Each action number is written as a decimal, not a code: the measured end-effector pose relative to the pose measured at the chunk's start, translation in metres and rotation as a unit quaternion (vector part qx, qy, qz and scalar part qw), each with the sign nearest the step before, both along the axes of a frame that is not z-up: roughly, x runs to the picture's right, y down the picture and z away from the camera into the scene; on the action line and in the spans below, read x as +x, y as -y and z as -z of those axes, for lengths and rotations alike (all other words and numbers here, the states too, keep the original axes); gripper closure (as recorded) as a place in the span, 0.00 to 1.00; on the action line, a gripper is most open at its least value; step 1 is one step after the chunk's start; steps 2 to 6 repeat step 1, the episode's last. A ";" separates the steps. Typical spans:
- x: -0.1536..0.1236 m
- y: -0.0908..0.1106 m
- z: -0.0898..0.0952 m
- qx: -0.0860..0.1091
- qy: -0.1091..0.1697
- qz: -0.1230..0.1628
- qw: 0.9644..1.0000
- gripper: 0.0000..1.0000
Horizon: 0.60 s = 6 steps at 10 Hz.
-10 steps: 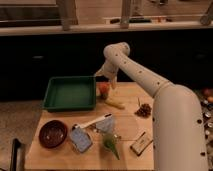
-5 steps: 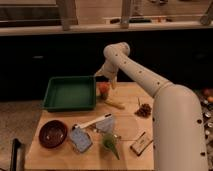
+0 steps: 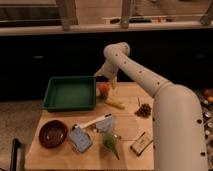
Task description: Place apple in metal cup
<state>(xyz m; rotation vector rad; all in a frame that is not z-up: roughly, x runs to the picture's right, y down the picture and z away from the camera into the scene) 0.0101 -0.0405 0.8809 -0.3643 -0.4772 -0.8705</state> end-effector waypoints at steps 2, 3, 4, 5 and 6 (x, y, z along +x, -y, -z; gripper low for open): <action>0.000 0.000 0.000 0.000 0.000 0.000 1.000 0.20; 0.000 0.000 0.000 0.000 0.000 0.000 1.000 0.20; 0.000 0.000 0.000 0.000 0.000 0.000 1.000 0.20; 0.000 0.000 0.000 0.000 0.000 0.000 1.000 0.20; 0.000 0.000 0.000 0.000 0.000 0.000 1.000 0.20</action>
